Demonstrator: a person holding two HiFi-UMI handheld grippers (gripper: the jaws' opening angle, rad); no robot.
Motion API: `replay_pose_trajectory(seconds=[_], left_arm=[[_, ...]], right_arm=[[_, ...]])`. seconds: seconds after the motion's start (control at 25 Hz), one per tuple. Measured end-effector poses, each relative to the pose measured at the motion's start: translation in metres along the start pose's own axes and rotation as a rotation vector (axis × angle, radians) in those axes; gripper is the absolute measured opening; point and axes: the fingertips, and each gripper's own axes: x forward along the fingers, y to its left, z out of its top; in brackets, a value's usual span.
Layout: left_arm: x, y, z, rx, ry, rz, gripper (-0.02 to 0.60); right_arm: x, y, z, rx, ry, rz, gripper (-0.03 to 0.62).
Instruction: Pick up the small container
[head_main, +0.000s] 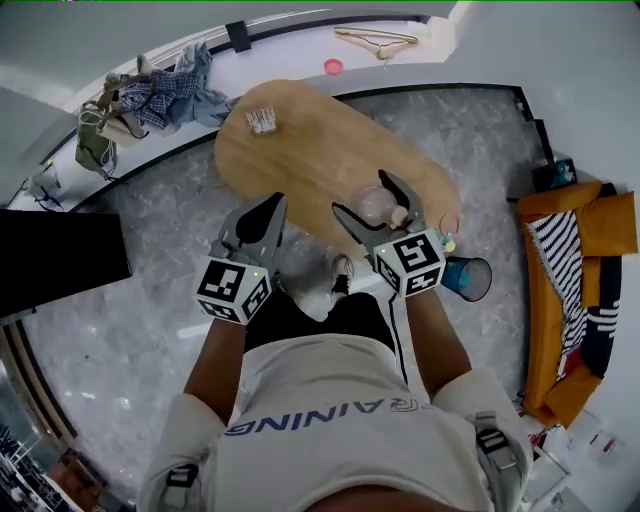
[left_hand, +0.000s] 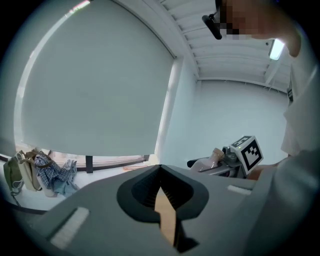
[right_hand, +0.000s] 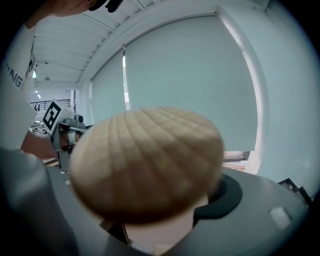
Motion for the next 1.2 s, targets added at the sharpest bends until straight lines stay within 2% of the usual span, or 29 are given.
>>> replay_pose_trajectory(seconds=[0.16,0.32,0.52,0.84,1.2], left_arm=[[-0.009,-0.019,0.027,0.001,-0.039,-0.034,0.002],[-0.011,-0.032,0.052,-0.017,-0.064,-0.073,0.002],[-0.026,-0.044,0.08,0.018,-0.106,-0.083,0.002],[-0.041,-0.045,0.111,0.065,-0.159,-0.062,0.002],[-0.046,-0.034,0.108,0.059,-0.15,-0.046,0.002]], right_arm=[[-0.027,0.012,0.037,0.003,-0.053,0.003,0.436],[-0.05,0.011,0.076,-0.015,-0.109,-0.03,0.436],[-0.073,0.015,0.107,-0.02,-0.149,-0.035,0.436],[-0.087,0.022,0.133,-0.026,-0.185,-0.007,0.437],[-0.076,0.025,0.13,0.001,-0.175,0.008,0.439]])
